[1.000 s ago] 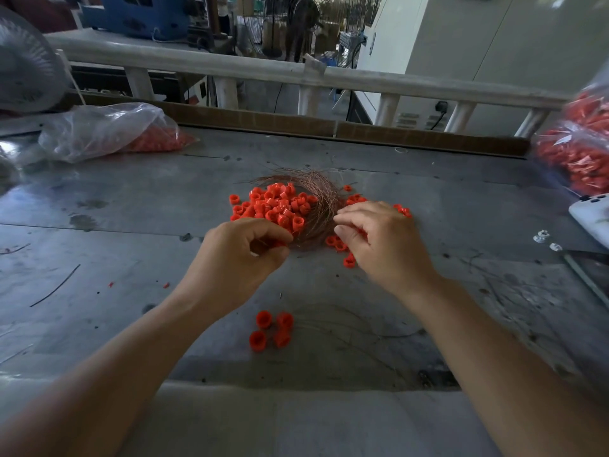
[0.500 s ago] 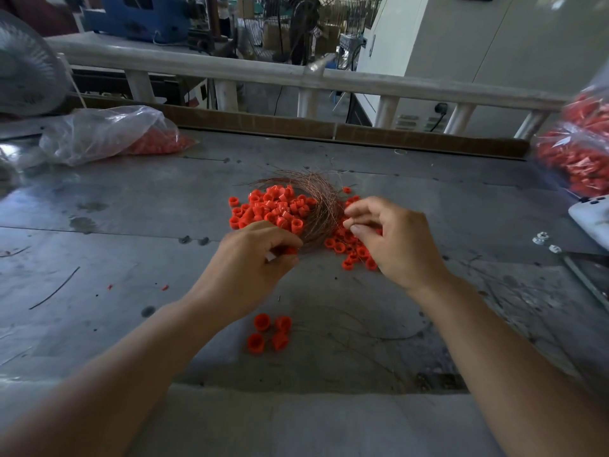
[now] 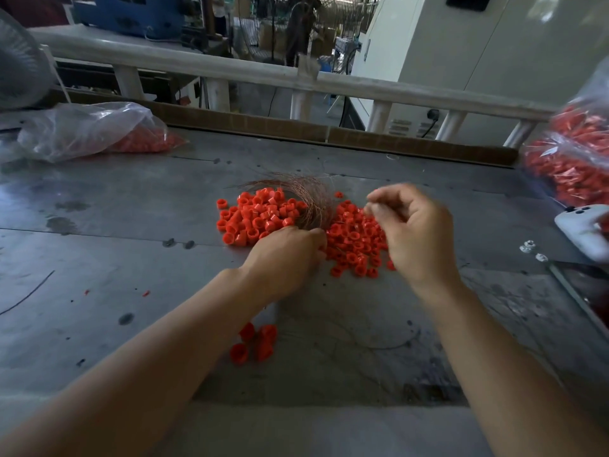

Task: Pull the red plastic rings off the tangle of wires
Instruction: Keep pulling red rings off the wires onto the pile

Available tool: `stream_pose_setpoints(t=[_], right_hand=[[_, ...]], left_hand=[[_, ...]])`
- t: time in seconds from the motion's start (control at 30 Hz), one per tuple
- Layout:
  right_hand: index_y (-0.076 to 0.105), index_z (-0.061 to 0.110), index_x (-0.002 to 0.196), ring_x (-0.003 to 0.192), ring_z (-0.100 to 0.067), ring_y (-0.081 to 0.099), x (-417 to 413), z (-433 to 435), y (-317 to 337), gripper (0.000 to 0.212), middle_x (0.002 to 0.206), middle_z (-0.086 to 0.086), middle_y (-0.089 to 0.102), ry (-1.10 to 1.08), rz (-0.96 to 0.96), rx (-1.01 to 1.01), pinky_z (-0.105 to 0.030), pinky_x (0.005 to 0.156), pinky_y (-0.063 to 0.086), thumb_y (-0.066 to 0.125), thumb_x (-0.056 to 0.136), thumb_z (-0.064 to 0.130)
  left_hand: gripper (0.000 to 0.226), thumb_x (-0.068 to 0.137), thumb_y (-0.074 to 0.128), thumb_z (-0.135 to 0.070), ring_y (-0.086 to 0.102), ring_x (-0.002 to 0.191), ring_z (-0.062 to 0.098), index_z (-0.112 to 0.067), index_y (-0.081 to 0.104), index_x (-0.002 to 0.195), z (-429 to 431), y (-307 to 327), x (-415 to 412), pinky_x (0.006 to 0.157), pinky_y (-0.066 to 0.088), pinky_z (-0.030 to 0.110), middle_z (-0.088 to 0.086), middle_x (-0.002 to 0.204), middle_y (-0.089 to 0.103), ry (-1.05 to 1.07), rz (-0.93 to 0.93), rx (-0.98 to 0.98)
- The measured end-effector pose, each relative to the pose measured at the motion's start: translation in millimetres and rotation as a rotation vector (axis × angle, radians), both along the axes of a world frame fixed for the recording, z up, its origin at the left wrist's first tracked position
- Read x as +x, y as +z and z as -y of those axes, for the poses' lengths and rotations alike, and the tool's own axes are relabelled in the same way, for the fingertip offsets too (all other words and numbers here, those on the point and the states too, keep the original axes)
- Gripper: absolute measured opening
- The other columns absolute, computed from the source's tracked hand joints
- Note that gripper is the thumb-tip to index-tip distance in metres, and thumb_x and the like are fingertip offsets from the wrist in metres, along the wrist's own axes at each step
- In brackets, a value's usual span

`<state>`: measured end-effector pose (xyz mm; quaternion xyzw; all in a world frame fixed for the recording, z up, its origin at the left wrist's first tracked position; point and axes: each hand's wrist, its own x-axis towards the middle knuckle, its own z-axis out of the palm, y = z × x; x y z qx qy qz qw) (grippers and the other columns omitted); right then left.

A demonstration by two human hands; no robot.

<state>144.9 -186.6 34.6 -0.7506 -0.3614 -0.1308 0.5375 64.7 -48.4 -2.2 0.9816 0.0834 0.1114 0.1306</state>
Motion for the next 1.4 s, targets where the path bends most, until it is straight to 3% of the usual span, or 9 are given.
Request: stream_pose_setpoints(t=[0.2, 0.37, 0.47, 0.53, 0.63, 0.77, 0.83, 1.1, 1.4], right_hand=[[0.055, 0.029, 0.080, 0.066, -0.006, 0.064, 9.9, 14.9, 16.2, 0.029, 0.068, 0.012, 0.061, -0.078, -0.053, 0.400, -0.026, 0.071, 0.051, 0.048, 0.086, 0.002], [0.060, 0.028, 0.089, 0.065, -0.001, 0.060, 4.1, 12.1, 13.9, 0.028, 0.071, 0.012, 0.062, -0.011, -0.065, 0.330, -0.019, 0.069, 0.052, 0.053, 0.088, 0.001], [0.060, 0.027, 0.088, 0.066, 0.000, 0.061, -3.8, 6.8, 9.8, 0.028, 0.076, 0.010, 0.062, 0.050, -0.035, 0.243, -0.017, 0.068, 0.051, 0.056, 0.087, 0.000], [0.061, 0.028, 0.083, 0.062, -0.002, 0.058, -8.9, 4.6, 9.0, 0.028, 0.075, 0.007, 0.061, 0.111, -0.038, 0.211, -0.017, 0.063, 0.050, 0.057, 0.086, 0.001], [0.061, 0.030, 0.083, 0.061, -0.002, 0.056, -16.1, 2.0, 9.1, 0.028, 0.077, 0.004, 0.060, 0.171, -0.030, 0.131, -0.014, 0.057, 0.045, 0.059, 0.085, 0.002], [0.060, 0.030, 0.082, 0.065, 0.001, 0.057, -30.7, -1.9, 10.5, 0.026, 0.075, 0.013, 0.060, 0.265, -0.011, 0.036, -0.012, 0.064, 0.045, 0.063, 0.083, 0.004], [0.060, 0.031, 0.081, 0.065, 0.003, 0.056, -38.5, -3.0, 11.3, 0.026, 0.075, 0.013, 0.058, 0.289, 0.086, -0.010, -0.008, 0.063, 0.041, 0.065, 0.080, 0.005], [0.061, 0.029, 0.088, 0.076, 0.007, 0.055, -47.8, -4.7, 8.6, 0.025, 0.079, 0.020, 0.054, 0.343, 0.136, -0.123, -0.007, 0.067, 0.041, 0.063, 0.081, 0.005], [0.055, 0.036, 0.082, 0.070, -0.003, 0.059, -53.2, -4.8, 9.3, 0.036, 0.072, 0.010, 0.060, 0.414, -0.004, -0.106, -0.011, 0.060, 0.046, 0.067, 0.078, 0.003]], left_hand=[[0.020, 0.095, 0.045, -0.025, 0.051, 0.106, 0.021, -0.016, 0.056, 0.109, 0.3, -5.5, 1.5, 0.083, 0.045, 0.035, 0.002, 0.107, 0.062, -0.001, 0.029, -0.016], [0.022, 0.094, 0.050, -0.019, 0.029, 0.136, 0.018, -0.012, 0.064, 0.109, 2.7, 6.8, -14.6, 0.103, 0.008, 0.013, 0.003, 0.136, 0.051, -0.133, 0.248, -0.102], [0.016, 0.087, 0.061, -0.012, 0.054, 0.109, 0.019, -0.007, 0.070, 0.098, 1.0, 27.8, -30.2, 0.094, 0.028, 0.015, 0.008, 0.112, 0.066, -0.155, 0.389, -0.123], [0.016, 0.085, 0.063, -0.010, 0.054, 0.082, 0.003, -0.010, 0.071, 0.098, -1.0, 37.8, -39.0, 0.079, 0.037, 0.010, -0.007, 0.090, 0.066, -0.108, 0.364, -0.196], [0.023, 0.079, 0.069, -0.005, 0.055, 0.072, -0.003, -0.021, 0.069, 0.095, 1.2, 40.3, -49.6, 0.073, 0.042, 0.003, -0.020, 0.078, 0.058, 0.028, 0.327, -0.503], [0.026, 0.060, 0.069, 0.004, 0.064, 0.071, 0.011, -0.014, 0.068, 0.079, 6.8, 33.0, -64.6, 0.067, 0.053, 0.017, 0.000, 0.073, 0.068, 0.042, 0.399, -1.304], [0.025, 0.053, 0.067, -0.001, 0.065, 0.070, 0.013, -0.008, 0.069, 0.077, 5.2, 28.6, -67.9, 0.067, 0.054, 0.018, 0.003, 0.072, 0.069, 0.039, 0.412, -1.446], [0.031, 0.050, 0.065, -0.001, 0.069, 0.072, 0.013, -0.006, 0.068, 0.081, 6.4, 29.3, -72.8, 0.075, 0.055, 0.022, 0.006, 0.074, 0.071, 0.032, 0.435, -1.497], [0.029, 0.050, 0.066, -0.001, 0.068, 0.070, 0.018, -0.007, 0.067, 0.078, 8.5, 31.7, -76.2, 0.059, 0.056, 0.024, 0.011, 0.073, 0.069, 0.011, 0.422, -1.500]])
